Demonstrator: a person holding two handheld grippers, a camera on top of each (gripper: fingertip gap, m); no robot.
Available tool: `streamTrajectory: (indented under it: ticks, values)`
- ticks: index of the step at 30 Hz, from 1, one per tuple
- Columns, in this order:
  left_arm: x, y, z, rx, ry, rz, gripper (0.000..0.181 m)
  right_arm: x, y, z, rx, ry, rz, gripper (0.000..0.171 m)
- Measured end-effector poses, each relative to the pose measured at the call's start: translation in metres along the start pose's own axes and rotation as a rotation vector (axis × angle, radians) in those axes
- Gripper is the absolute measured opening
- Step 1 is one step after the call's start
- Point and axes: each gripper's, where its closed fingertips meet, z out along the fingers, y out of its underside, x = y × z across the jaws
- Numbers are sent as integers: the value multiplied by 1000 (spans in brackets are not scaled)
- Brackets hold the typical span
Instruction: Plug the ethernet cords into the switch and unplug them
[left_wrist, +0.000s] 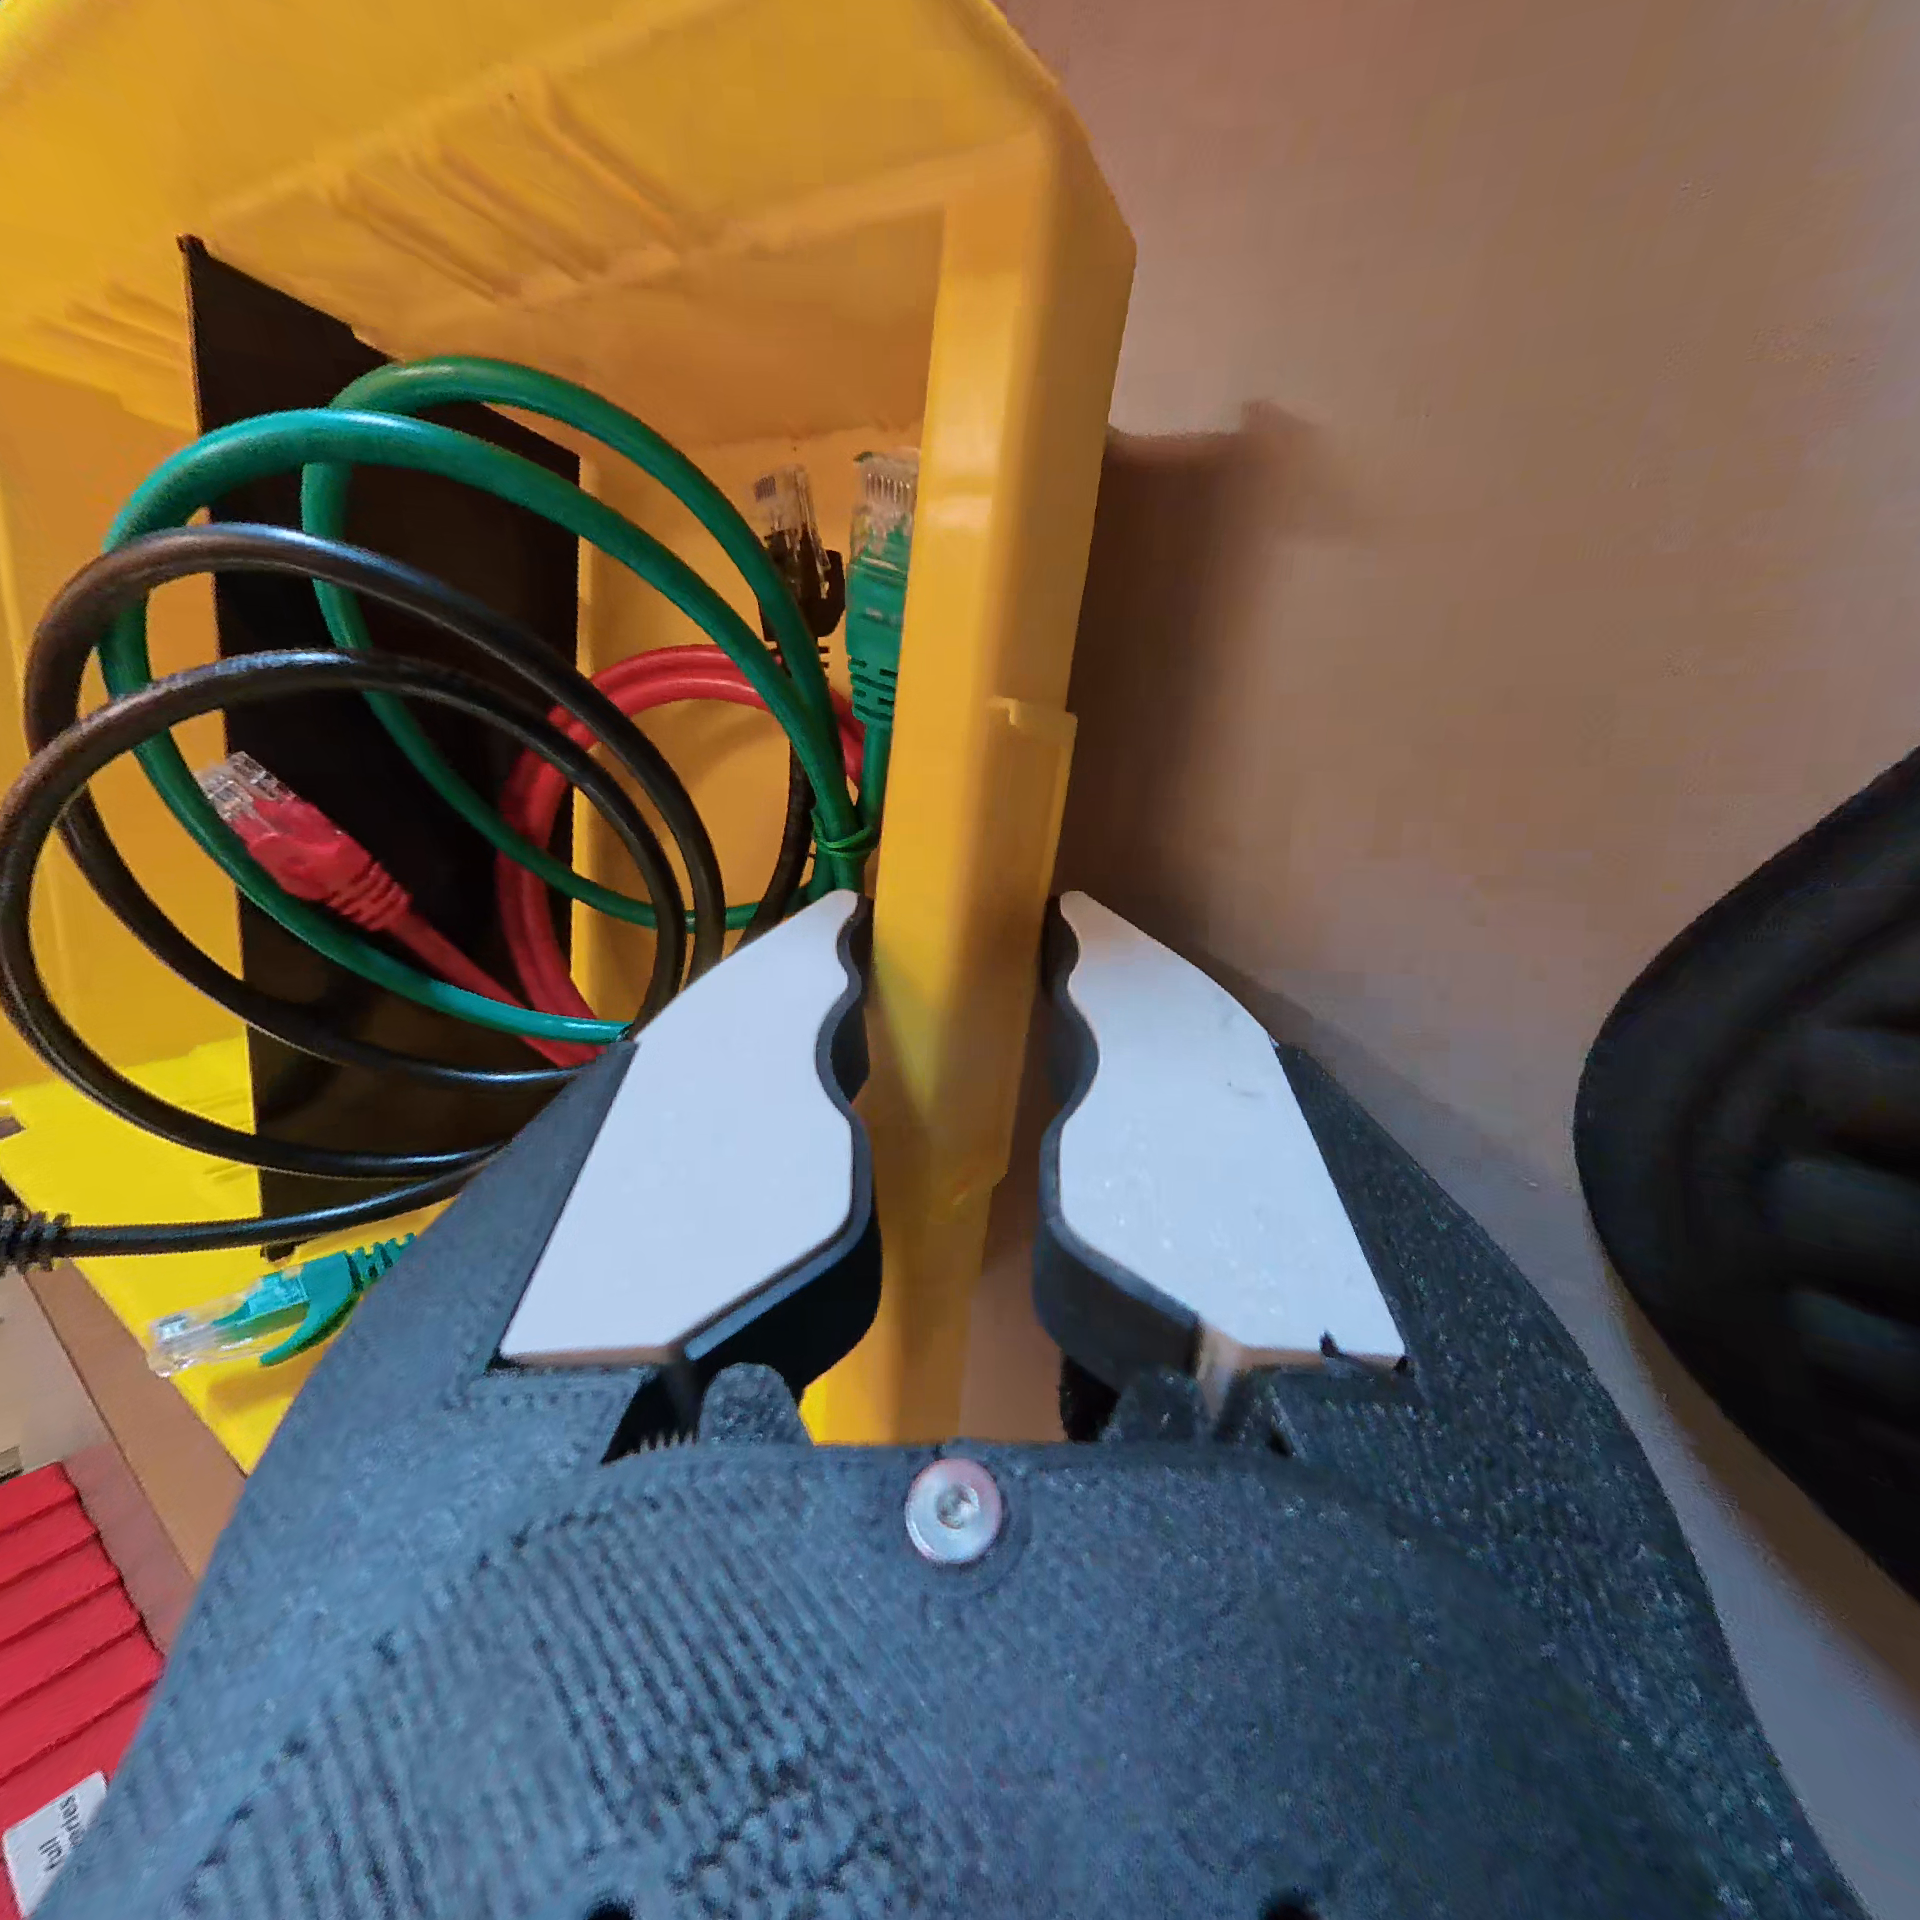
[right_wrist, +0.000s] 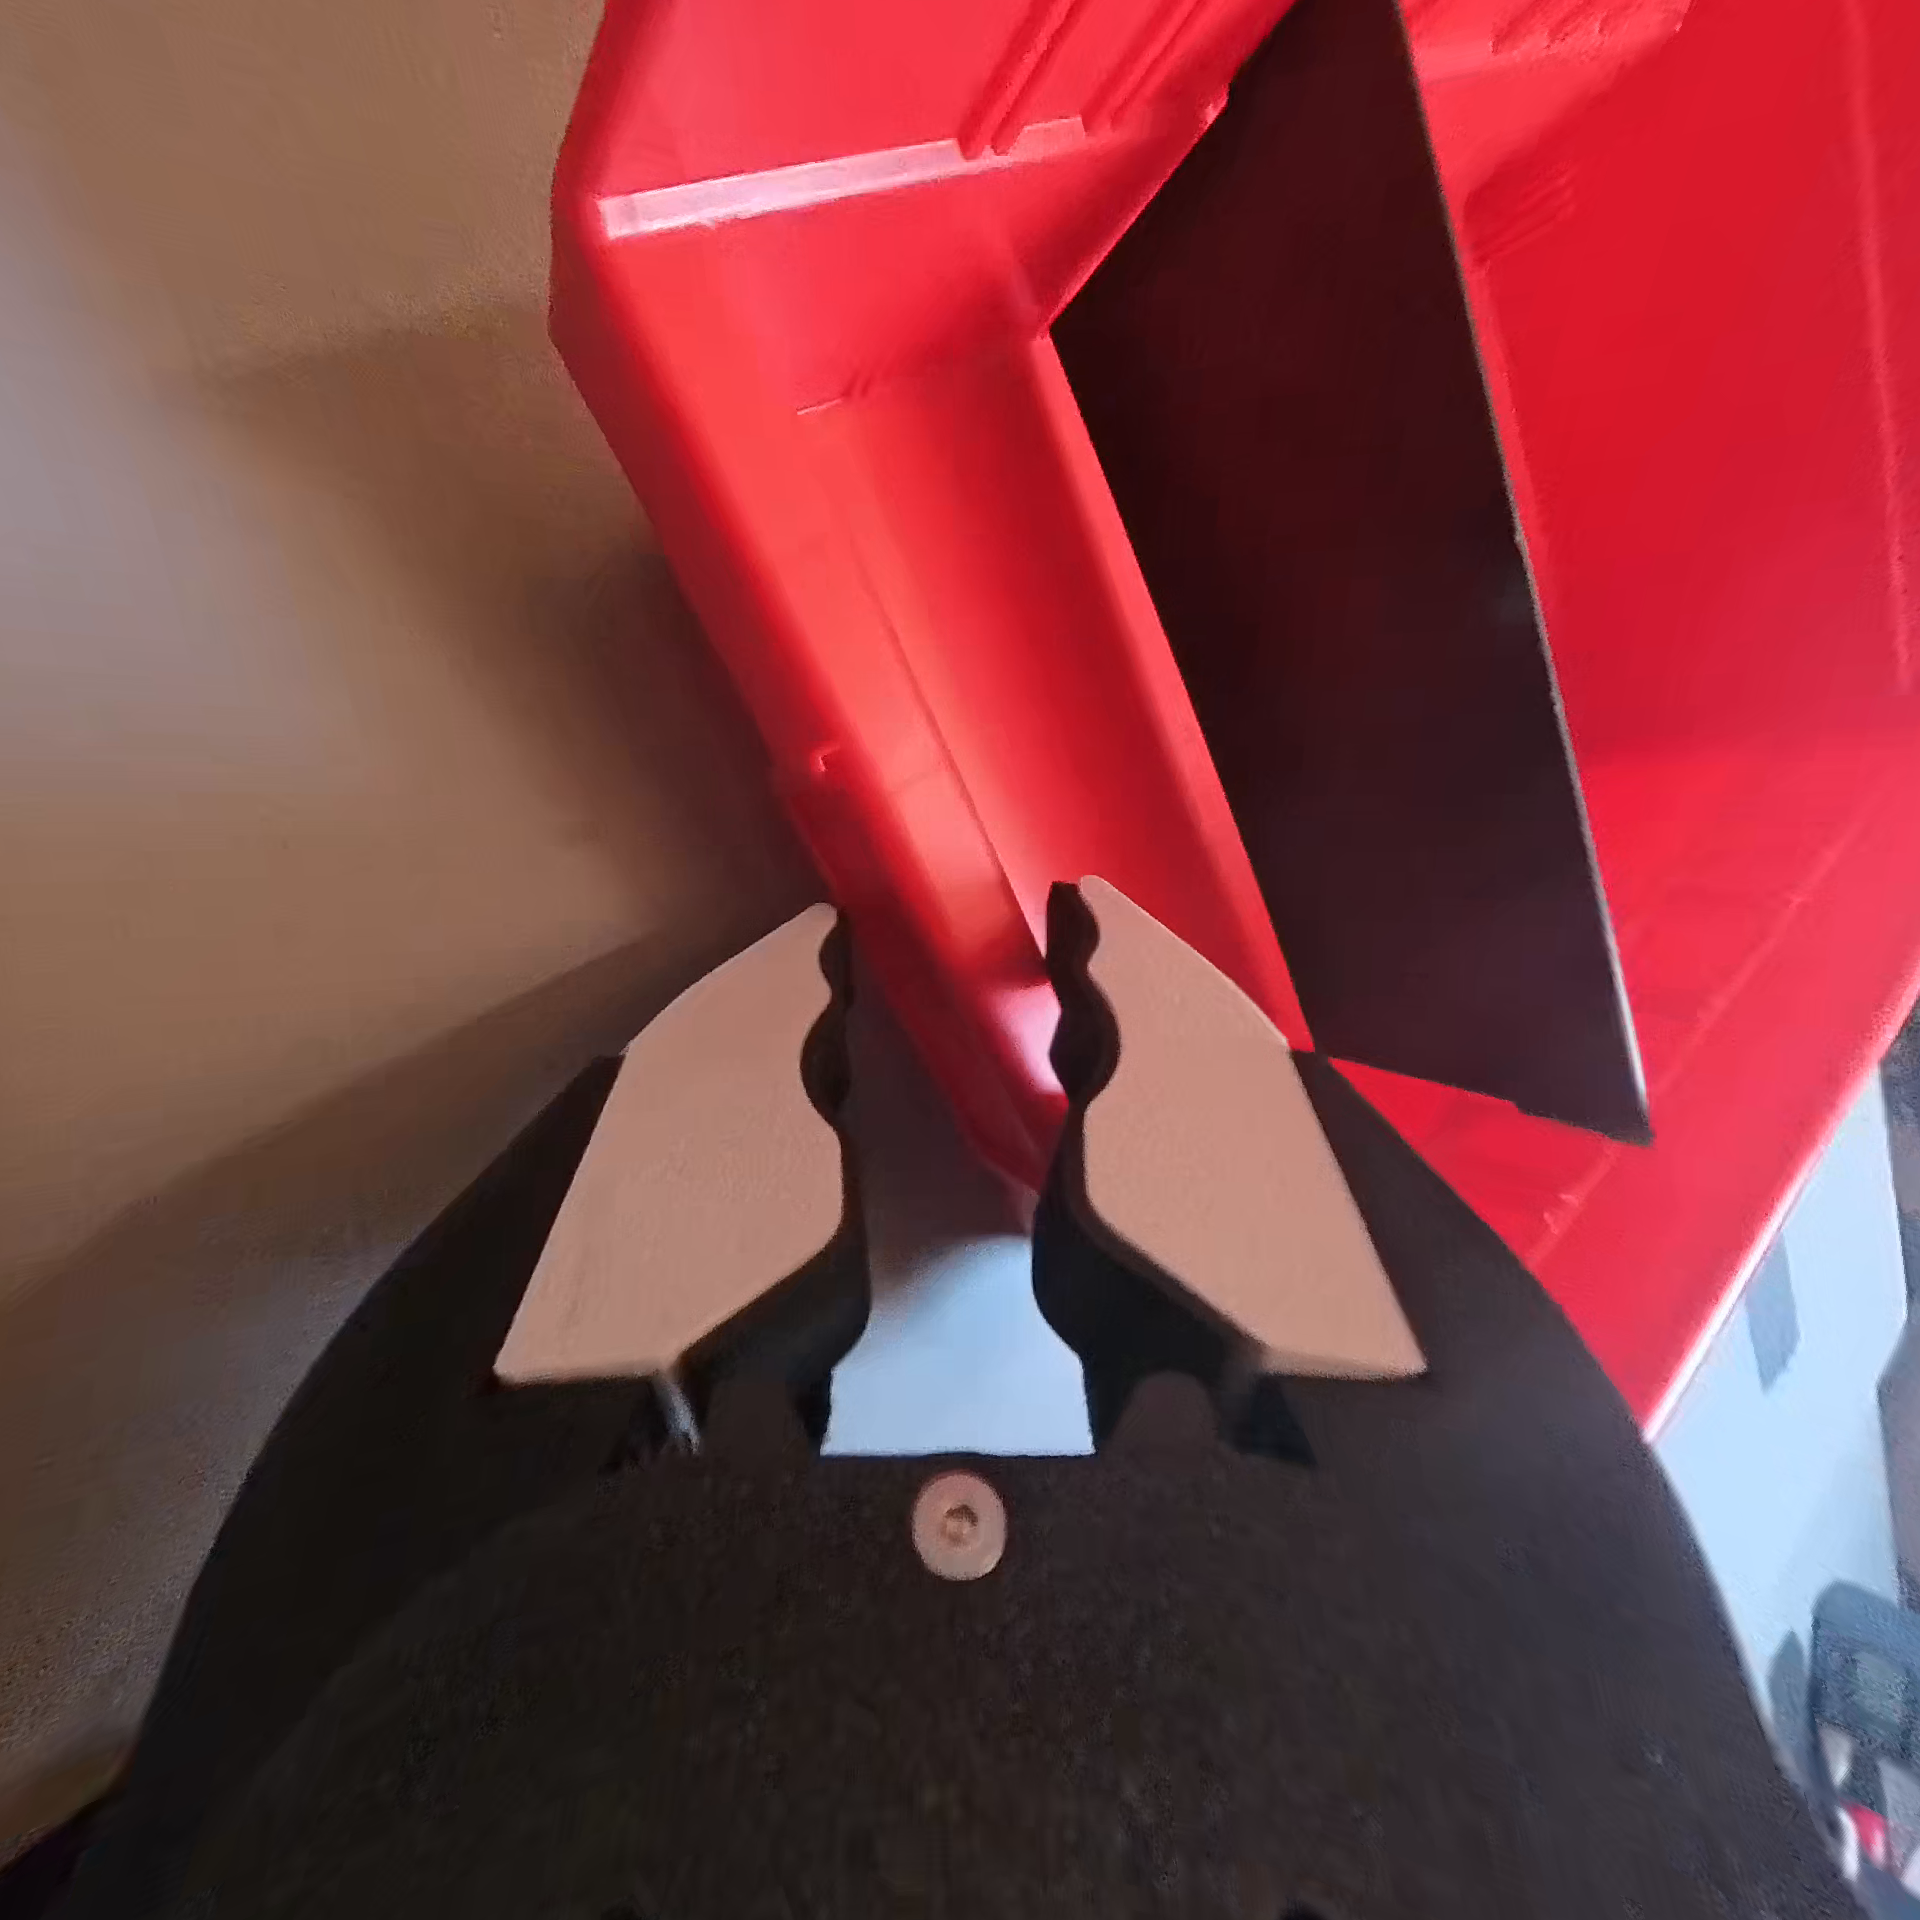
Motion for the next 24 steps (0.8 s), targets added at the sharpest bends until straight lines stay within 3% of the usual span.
streamTrajectory:
  ticks: [9,16,19,24]
  values:
    - [-15,-6,14,79,45,-15,29,52,99,-26,-98,196,76,36]
    - [-46,-3,32,92,58,10,29,106,126,-9,-173,243,121,35]
    - [-58,1,35,85,72,-76,36,119,122,-7,-167,270,186,43]
    - [-94,-30,-25,397,67,-325,28,97,50,-37,272,146,406,50]
